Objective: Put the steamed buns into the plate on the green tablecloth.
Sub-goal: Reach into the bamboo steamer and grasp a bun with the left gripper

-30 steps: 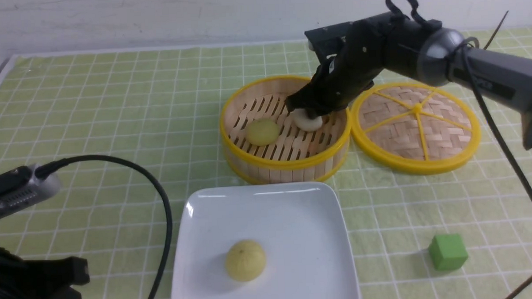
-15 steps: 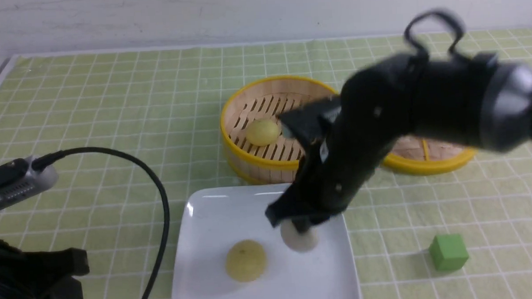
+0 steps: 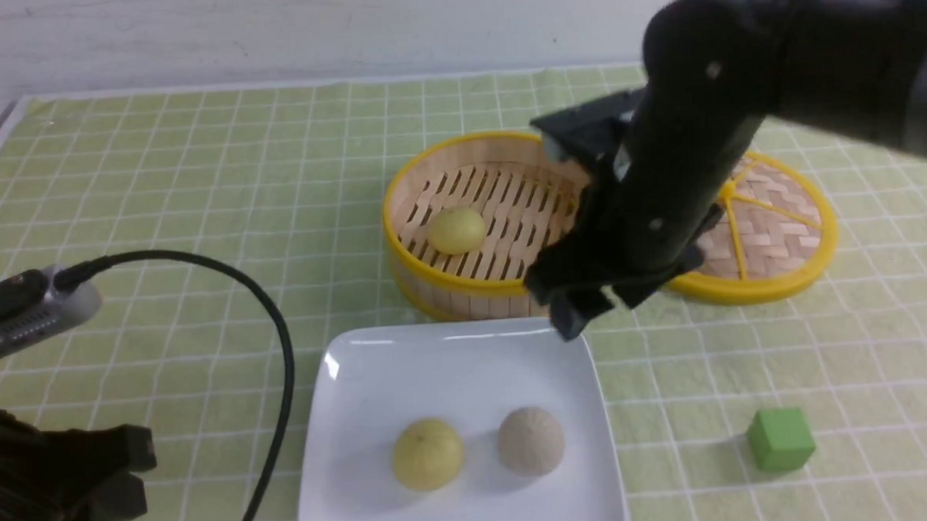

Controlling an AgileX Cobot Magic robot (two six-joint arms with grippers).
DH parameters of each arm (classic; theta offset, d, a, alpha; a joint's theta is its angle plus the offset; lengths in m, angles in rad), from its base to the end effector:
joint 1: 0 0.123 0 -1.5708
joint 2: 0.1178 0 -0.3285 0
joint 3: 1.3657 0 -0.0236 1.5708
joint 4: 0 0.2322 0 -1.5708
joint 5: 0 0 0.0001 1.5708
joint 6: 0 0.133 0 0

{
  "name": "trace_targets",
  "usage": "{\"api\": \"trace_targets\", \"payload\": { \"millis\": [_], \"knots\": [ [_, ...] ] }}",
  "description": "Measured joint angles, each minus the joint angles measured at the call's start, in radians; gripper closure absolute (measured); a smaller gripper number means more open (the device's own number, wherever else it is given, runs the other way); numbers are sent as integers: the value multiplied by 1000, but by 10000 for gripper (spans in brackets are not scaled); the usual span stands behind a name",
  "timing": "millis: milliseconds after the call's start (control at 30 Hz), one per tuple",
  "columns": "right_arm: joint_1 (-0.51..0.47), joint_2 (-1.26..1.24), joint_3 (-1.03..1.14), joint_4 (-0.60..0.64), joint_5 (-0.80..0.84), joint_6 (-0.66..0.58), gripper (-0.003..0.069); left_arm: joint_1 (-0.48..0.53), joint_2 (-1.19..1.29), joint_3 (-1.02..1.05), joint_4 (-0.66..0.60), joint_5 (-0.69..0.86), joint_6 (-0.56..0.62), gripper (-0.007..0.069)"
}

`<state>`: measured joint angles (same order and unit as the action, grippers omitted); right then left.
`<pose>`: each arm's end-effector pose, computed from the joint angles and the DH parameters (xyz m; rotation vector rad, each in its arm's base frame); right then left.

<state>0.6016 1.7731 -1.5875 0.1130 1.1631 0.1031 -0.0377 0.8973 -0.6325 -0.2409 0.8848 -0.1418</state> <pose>0.3032 0.2249 0.3096 -0.6689 2.7949 0.3041 0.1236 -0.0292 0.2710 -0.2744 2.6204 -0.3589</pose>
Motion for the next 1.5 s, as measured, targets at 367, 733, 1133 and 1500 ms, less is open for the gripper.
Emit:
{"api": "trace_targets", "payload": {
  "millis": [367,733,1133,1500],
  "knots": [
    [-51,-377,309,-67,69,-26,673,-11,135,-167,-117,78,190,619],
    [-53,-689,645,-81,64,-26,671,-283,541,-550,-149,73,223,512],
    [-53,-718,682,-43,15,-26,667,-363,1105,-1208,46,112,15,256],
    [-53,-718,685,-38,-39,-26,664,-390,1342,-1454,119,136,15,292]
  ]
}}
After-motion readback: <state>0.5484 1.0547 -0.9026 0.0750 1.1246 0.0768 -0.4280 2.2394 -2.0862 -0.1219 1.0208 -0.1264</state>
